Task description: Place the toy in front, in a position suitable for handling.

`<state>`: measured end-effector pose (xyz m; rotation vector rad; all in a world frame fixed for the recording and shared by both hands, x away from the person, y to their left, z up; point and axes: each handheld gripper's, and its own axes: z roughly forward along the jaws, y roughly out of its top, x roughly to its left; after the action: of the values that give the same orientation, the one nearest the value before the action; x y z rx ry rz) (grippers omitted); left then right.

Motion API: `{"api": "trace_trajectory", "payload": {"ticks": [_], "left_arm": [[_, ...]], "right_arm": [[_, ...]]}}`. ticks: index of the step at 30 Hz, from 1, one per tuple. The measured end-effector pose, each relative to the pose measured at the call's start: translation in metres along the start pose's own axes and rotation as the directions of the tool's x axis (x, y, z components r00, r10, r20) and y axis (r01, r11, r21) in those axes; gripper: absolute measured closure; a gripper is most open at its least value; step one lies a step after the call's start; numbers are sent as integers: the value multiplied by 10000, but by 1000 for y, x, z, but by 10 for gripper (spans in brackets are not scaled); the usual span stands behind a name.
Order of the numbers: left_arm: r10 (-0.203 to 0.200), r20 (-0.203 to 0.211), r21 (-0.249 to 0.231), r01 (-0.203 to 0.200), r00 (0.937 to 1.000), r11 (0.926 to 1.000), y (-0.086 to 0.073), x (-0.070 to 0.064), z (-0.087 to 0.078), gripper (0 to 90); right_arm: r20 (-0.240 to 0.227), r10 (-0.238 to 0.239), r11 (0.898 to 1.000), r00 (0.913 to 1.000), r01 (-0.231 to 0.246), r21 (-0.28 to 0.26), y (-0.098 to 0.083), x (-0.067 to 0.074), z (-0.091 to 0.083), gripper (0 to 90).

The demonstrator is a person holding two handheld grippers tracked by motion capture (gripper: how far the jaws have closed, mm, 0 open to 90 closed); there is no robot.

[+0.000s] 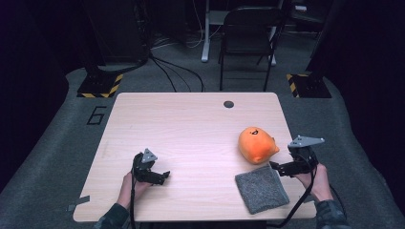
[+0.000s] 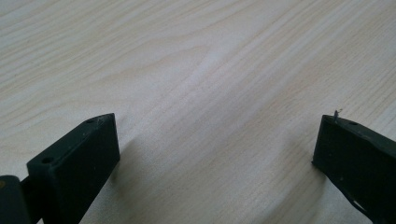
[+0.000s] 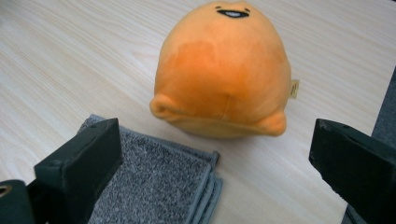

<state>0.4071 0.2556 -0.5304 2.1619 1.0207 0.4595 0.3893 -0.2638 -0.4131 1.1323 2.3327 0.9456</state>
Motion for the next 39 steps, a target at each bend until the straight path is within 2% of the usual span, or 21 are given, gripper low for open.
{"api": "trace_trajectory", "payload": {"ticks": [2,6,14,19,21,25,31,33,35,36,37,39], "left_arm": [[-2,-1,0,2,10000,10000,0,0,0,3],[-14,66,34,13,10000,10000,0,0,0,3],[-40,63,13,40,10000,10000,1,0,0,3],[-37,64,15,37,10000,10000,1,0,0,3],[-35,65,17,35,10000,10000,1,0,0,3],[-36,62,16,36,10000,10000,1,0,0,3],[-38,64,14,38,10000,10000,0,0,0,3],[35,75,65,-35,10000,10000,1,0,0,3],[37,80,64,-38,10000,10000,1,0,0,3],[32,67,42,-32,10000,10000,0,0,0,3],[25,33,-7,-25,10000,10000,0,0,0,3],[20,37,-4,-20,10000,10000,0,0,0,3]], "right_arm": [[33,138,9999,9999,-138,-28,3,0,1,19],[-135,-5,9999,9999,7,118,20,-3,12,18],[-251,-95,9995,9996,102,298,40,-7,31,20],[-346,-38,9991,9994,53,432,50,-11,45,45],[-249,-39,9988,9997,51,496,57,-13,52,70],[-379,-226,9967,9990,254,772,62,-15,59,84],[-249,-429,9926,9988,454,1130,67,-16,74,126],[-343,-378,9899,9987,422,1352,67,-17,79,152],[-360,-432,9855,9984,485,1625,66,-18,86,227],[-476,-305,9847,9984,382,1699,65,-18,89,250],[-518,-357,9833,9980,443,1763,63,-17,92,332],[-517,-364,9822,9980,453,1822,63,-17,93,353]]}}
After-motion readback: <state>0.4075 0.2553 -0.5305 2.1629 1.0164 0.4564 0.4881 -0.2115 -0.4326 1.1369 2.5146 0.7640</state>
